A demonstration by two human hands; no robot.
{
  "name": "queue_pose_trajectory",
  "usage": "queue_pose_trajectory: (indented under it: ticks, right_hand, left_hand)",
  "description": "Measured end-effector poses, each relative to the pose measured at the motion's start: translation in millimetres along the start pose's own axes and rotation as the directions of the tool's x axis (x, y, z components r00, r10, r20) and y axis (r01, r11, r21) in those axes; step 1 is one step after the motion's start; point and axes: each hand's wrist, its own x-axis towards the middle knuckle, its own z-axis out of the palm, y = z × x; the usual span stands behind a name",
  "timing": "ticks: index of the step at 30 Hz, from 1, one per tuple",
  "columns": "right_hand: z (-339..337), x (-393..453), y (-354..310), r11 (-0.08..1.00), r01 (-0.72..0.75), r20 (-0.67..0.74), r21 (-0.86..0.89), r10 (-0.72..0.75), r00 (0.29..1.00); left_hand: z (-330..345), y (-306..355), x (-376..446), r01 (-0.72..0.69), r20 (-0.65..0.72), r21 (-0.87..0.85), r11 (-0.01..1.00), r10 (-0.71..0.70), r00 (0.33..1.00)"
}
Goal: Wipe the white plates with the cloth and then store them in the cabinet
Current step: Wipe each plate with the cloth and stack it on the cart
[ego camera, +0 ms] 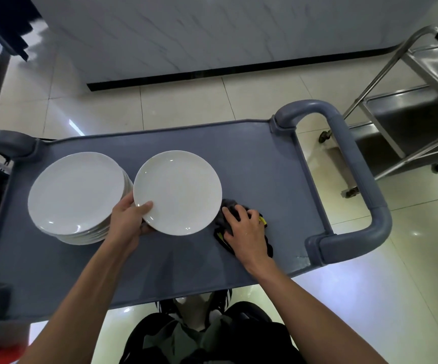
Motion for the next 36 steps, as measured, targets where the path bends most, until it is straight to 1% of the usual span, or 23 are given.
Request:
queue_pose_trajectory:
  ticks: [3, 5, 7, 10, 11, 13, 15, 17, 19, 21, 26, 32, 36]
  right_hand:
    - [-1, -1, 6, 0.996, 0.052, -0.029, 0.074, -0.050, 0.998]
    - [-2, -3, 12, 0.986, 0.066, -0.070, 0.154, -0.056, 0.996]
    - [-6, -4, 19, 0.956, 0.044, -0.151, 0.290, 0.001, 0.989]
    - [-21, -1, 32, 0.879, -0.010, -0.249, 0.476, 0.145, 0.958]
    - [-28, 1, 36, 0.861, -0.004, -0.275, 0.509, 0.167, 0.947]
    - [-48, 8, 38, 0.849, 0.050, -0.333, 0.526, 0.151, 0.931]
    - [-69, 15, 29, 0.846, 0.144, -0.387, 0.514, 0.079, 0.919]
    - [-84, 22, 11, 0.837, 0.257, -0.414, 0.484, -0.040, 0.909]
    - [-91, 27, -10, 0.823, 0.370, -0.410, 0.431, -0.187, 0.893]
    - [-93, 31, -29, 0.816, 0.429, -0.370, 0.388, -0.288, 0.883]
    - [-92, 46, -51, 0.857, 0.439, -0.304, 0.270, -0.357, 0.883]
    - [-99, 58, -70, 0.836, 0.530, -0.365, 0.140, -0.454, 0.813]
    - [-103, 63, -81, 0.818, 0.568, -0.379, 0.090, -0.499, 0.779]
  left_hand:
    - [2, -1, -5, -0.022, -0.016, -0.010, 1.000, 0.022, 1.000]
    - [2, -1, -7, -0.033, -0.026, -0.025, 0.999, 0.032, 0.999]
    - [3, 0, -9, -0.043, -0.040, -0.044, 0.998, 0.041, 0.998]
    - [4, 0, -11, -0.053, -0.059, -0.064, 0.997, 0.049, 0.997]
    - [5, 0, -11, -0.055, -0.062, -0.072, 0.996, 0.051, 0.997]
    - [9, 0, -12, -0.058, -0.060, -0.092, 0.994, 0.052, 0.997]
    - [16, 0, -14, -0.060, -0.047, -0.098, 0.993, 0.056, 0.997]
    - [23, -1, -17, -0.065, -0.025, -0.089, 0.994, 0.063, 0.998]
    - [30, -2, -19, -0.066, -0.002, -0.077, 0.995, 0.066, 0.998]
    - [36, -1, -22, -0.071, 0.021, -0.064, 0.995, 0.072, 0.997]
    - [42, 4, -33, -0.100, 0.078, -0.040, 0.994, 0.103, 0.992]
    - [42, 9, -40, -0.114, 0.129, -0.012, 0.993, 0.115, 0.985]
    - [38, 13, -41, -0.124, 0.170, -0.006, 0.992, 0.123, 0.978]
